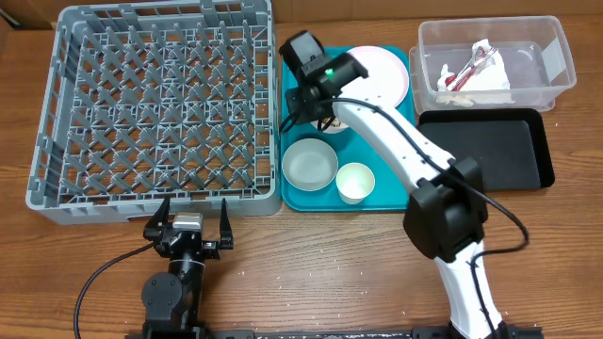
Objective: Sort waste into correct bins and load items into the dishwasher
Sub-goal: 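Grasp the rim of the white rice bowl with the right gripper, then carry the rice bowl right over the black tray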
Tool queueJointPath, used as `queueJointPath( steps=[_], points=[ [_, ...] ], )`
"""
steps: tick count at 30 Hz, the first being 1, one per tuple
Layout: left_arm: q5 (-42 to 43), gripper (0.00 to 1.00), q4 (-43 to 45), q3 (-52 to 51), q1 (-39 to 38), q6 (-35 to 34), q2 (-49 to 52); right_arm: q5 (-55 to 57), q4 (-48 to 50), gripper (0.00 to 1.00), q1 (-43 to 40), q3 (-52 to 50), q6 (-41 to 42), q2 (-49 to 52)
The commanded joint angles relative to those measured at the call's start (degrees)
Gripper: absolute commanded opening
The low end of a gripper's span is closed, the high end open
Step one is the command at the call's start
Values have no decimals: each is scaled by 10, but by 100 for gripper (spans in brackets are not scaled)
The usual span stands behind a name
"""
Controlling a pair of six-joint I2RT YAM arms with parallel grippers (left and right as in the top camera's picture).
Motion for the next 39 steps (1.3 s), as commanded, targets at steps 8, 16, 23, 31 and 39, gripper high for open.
queueJointPath(
  steps=[8, 16, 23, 31, 39],
  points=[
    [-3, 100, 2, -2, 6, 9, -5, -67, -138, 4, -126, 35, 67, -168],
    [-3, 100, 2, -2, 6, 9, -5, -76, -253, 4, -251, 35, 56, -191],
    [-3, 100, 2, -2, 6, 9, -5, -76, -242, 4, -273, 6, 47, -198],
    [-3, 100, 2, -2, 6, 9, -5, -76, -173, 4, -289, -127, 43, -244],
    [-4, 100, 2, -2, 6, 9, -5, -117, -21, 4, -300, -327, -2, -318]
  ],
)
